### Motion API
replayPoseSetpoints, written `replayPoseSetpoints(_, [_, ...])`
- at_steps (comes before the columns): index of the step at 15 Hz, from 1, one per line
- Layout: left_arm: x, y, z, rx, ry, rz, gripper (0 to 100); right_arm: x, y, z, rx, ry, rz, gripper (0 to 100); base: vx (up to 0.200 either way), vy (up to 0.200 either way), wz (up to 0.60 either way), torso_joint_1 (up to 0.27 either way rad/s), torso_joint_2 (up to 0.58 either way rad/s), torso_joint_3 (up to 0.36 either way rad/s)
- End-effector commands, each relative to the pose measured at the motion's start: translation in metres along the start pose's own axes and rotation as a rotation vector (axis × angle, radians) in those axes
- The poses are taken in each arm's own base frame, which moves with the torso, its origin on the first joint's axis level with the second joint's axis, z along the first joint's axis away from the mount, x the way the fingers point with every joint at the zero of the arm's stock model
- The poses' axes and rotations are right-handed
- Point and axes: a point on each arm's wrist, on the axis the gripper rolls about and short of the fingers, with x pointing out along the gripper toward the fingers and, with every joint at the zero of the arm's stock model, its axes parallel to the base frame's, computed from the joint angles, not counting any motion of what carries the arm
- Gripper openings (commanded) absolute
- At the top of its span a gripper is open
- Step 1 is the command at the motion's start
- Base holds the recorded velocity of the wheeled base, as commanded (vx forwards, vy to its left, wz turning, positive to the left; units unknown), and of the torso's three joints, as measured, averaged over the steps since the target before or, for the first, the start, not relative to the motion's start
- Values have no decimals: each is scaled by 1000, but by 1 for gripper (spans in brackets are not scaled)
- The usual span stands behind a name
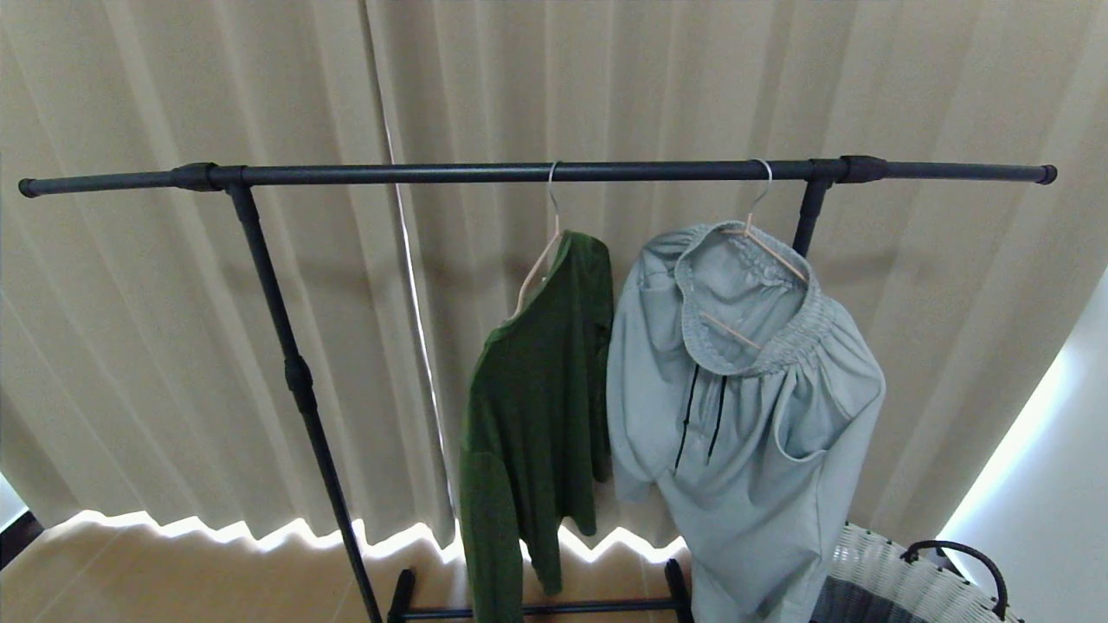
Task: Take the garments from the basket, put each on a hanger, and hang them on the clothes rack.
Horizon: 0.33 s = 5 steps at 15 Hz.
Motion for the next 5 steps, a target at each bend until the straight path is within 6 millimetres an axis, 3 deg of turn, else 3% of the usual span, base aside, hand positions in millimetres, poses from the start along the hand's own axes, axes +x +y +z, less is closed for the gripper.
replayPoseSetpoints(1, [0, 0, 0, 0, 3, 0, 100, 0, 0, 0, 1, 0, 1, 100, 0, 0, 0, 0, 0, 0])
replayPoseSetpoints(5, [0, 0, 0, 0, 3, 0, 100, 0, 0, 0, -2, 0, 1, 100, 0, 0, 0, 0, 0, 0])
